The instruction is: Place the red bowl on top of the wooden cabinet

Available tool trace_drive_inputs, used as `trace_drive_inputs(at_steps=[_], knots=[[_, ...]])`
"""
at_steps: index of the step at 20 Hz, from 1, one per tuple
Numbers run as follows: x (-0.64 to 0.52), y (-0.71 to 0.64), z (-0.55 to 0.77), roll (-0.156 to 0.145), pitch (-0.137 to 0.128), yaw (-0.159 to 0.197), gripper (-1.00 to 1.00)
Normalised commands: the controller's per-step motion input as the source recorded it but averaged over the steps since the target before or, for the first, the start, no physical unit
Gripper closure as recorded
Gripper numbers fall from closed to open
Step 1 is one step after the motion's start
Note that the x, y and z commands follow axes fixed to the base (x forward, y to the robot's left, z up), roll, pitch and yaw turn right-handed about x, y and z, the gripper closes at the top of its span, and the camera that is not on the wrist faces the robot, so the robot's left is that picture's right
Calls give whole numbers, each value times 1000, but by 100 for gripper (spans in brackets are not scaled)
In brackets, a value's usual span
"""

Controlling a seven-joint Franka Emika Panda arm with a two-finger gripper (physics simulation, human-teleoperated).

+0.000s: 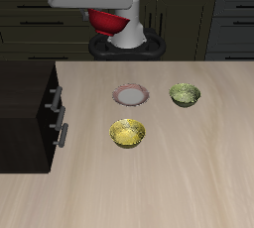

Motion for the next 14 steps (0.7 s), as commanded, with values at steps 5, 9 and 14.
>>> trace_drive_inputs(at_steps=[5, 9, 14], knots=[[85, 156, -165, 14, 18, -11, 100], [-22, 107, -119, -17, 20, 9, 100], [215, 145, -171, -19, 19, 14, 100]])
